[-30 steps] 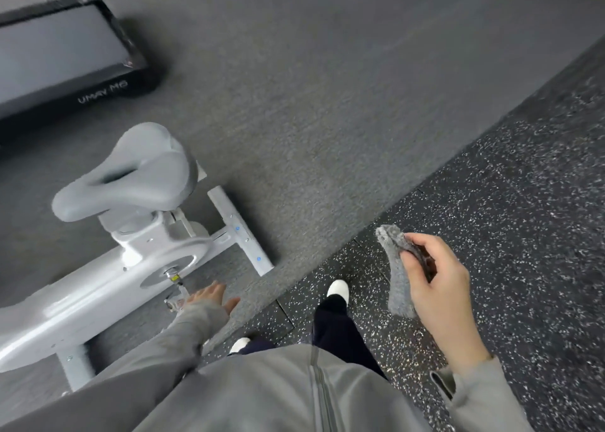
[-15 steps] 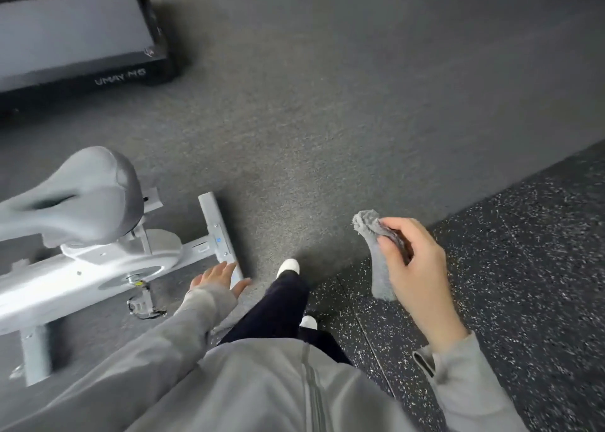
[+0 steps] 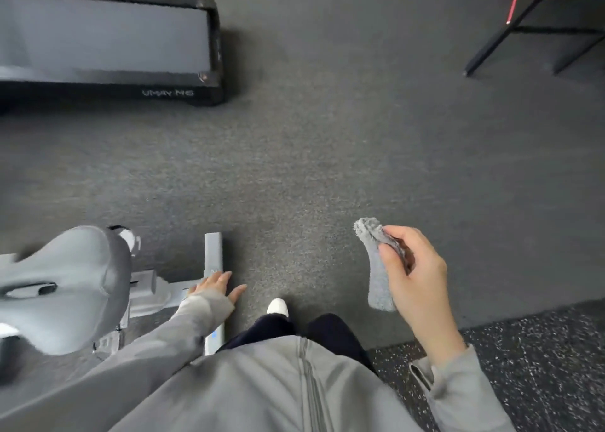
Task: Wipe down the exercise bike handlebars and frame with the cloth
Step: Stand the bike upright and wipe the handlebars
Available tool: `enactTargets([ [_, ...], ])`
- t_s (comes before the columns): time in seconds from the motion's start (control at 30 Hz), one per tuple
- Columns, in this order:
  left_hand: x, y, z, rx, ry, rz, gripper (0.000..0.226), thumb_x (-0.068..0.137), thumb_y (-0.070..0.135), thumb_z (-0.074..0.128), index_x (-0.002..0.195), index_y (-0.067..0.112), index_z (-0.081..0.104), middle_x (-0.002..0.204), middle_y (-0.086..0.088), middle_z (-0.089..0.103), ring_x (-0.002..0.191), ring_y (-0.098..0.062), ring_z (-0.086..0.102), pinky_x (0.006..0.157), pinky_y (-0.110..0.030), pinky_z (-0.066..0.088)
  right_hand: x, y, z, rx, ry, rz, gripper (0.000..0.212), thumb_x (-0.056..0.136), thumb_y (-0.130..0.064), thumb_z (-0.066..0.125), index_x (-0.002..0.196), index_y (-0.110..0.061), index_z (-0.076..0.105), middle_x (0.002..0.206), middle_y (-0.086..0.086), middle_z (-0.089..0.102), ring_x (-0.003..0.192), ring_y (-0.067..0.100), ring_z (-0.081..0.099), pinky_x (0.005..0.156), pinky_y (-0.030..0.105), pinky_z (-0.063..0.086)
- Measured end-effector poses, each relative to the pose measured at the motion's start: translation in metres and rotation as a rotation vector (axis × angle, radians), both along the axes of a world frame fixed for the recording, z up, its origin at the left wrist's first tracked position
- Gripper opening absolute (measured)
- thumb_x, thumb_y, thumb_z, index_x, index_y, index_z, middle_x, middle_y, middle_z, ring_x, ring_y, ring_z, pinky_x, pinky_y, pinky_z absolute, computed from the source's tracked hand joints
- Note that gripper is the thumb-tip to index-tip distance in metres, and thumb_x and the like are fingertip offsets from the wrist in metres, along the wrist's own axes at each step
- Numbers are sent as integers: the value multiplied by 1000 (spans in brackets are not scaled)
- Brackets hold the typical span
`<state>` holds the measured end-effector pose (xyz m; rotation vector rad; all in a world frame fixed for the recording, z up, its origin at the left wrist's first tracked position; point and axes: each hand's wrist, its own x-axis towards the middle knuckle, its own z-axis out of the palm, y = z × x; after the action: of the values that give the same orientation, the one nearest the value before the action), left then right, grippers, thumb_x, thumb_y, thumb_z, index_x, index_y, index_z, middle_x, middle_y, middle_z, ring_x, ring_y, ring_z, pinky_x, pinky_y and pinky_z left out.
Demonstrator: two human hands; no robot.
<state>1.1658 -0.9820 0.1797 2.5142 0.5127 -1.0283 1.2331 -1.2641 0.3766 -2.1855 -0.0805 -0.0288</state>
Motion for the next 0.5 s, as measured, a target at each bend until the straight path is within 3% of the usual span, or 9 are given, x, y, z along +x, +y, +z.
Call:
enactTargets([
  [0.2, 43, 29, -3, 9, 17, 198, 64, 88, 63, 30, 141, 27, 25, 154, 5, 19, 141, -18, 17, 115, -37, 12, 101, 42, -4, 15, 1, 194, 31, 85, 5, 58, 95, -24, 60, 93, -13, 62, 88, -8, 57, 78, 4, 39],
  [0.37, 61, 47, -17, 15, 132, 389, 63, 89, 61, 28, 143, 31, 19, 156, 4, 12, 143, -22, 14, 116, -42, 9, 197, 88, -13, 18, 0, 388, 27, 85, 3, 59, 95, -22, 61, 94, -15, 62, 89, -7, 57, 79, 7, 41],
  [0.5, 104, 61, -24, 24, 156, 598, 63, 90, 60, 32, 142, 25, 25, 156, 2, 15, 142, -20, 18, 117, -39, 17, 284, 133, -20, 63, 33, 552, 26, 87, 2, 59, 94, -23, 62, 94, -13, 64, 87, -1, 60, 76, 7, 42],
])
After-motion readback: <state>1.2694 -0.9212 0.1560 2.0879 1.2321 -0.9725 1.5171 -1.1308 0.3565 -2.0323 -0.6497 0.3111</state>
